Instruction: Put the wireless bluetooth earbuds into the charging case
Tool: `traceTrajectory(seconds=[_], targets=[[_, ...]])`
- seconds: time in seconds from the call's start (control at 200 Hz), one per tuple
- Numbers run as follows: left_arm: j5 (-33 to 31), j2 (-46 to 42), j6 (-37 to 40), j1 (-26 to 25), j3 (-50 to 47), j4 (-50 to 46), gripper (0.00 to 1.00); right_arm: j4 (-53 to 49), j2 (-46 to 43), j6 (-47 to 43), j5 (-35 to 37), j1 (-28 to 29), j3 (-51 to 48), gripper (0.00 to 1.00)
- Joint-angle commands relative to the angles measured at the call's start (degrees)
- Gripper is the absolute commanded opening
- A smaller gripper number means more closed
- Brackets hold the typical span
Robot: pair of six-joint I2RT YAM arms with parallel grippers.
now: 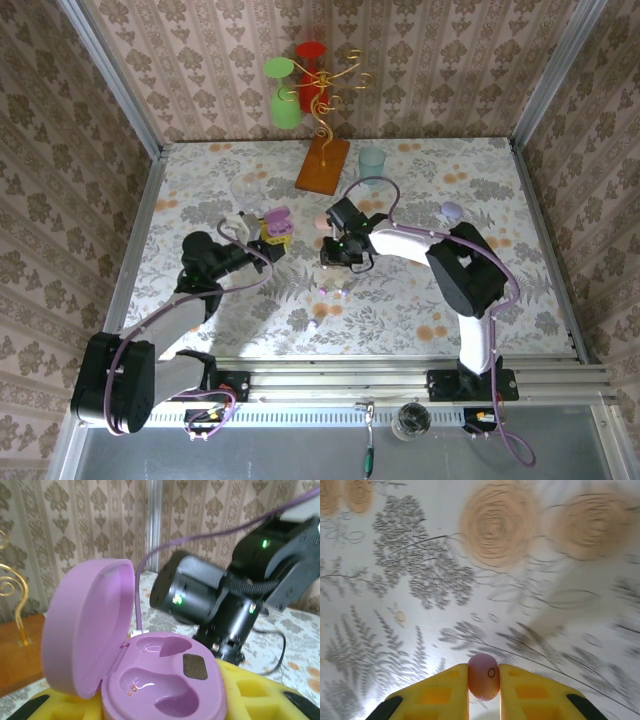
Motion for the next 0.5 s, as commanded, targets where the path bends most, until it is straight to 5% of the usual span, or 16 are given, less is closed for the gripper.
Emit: traceTrajectory(seconds=[0.0, 0.495], targets=[[-1.5, -0.4, 6.3, -1.6, 2.4, -6.0, 0.34, -8.7, -3.7, -2.9, 10.8, -0.2, -1.5, 0.21], [-1.2, 3.8, 7.3, -3.5, 3.4, -6.7, 0.34, -20.6, -7.9, -4.3, 29.5, 1.8, -1.6, 0.21]])
